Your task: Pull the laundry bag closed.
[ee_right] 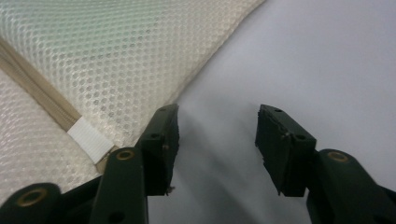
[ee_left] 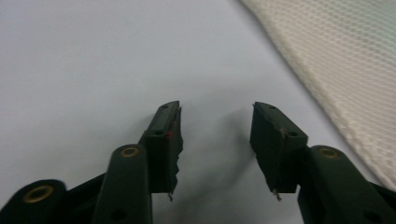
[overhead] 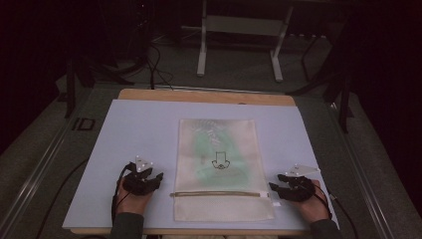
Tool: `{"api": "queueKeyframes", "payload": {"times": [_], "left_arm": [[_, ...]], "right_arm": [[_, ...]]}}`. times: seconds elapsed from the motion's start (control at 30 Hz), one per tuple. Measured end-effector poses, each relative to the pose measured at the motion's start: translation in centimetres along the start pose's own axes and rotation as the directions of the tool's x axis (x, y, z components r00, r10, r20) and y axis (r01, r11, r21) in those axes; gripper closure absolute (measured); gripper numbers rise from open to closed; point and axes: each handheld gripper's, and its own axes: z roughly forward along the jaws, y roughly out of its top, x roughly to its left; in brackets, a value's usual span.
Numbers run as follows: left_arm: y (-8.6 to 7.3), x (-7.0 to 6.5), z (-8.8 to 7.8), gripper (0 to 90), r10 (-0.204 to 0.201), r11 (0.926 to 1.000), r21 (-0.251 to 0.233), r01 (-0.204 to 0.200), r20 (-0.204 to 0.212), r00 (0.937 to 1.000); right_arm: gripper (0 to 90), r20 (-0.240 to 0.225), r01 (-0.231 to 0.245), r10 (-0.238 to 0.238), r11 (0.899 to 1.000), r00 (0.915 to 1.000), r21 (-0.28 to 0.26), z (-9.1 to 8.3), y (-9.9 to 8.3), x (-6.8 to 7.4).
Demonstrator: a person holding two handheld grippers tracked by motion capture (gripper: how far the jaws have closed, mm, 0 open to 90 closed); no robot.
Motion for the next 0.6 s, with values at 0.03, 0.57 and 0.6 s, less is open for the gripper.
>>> {"api": "queueKeyframes", "payload": {"times": [0.03, 0.57, 0.6], "left_arm": [[0.0, -0.1, 0.0, 53.8, 0.008, 1.0000, 0.001, -0.008, 0.011, 0.9999], [0.3, -0.1, -0.3, 57.5, 0.087, 0.9962, -0.015, -0.086, 0.082, 0.9928], [0.3, -0.1, -0.3, 57.8, 0.087, 0.9962, -0.015, -0.086, 0.082, 0.9928]], "right_arm": [[50.3, -0.002, 0.011, -0.011, 1.000, 0.9999, 0.004, 0.0, 0.1, 0.1], [53.2, -0.050, 0.132, -0.129, 0.990, 0.9904, 0.059, -0.7, 1.1, 1.5], [53.2, -0.050, 0.132, -0.129, 0.990, 0.9904, 0.059, -0.7, 1.1, 1.5]]}}
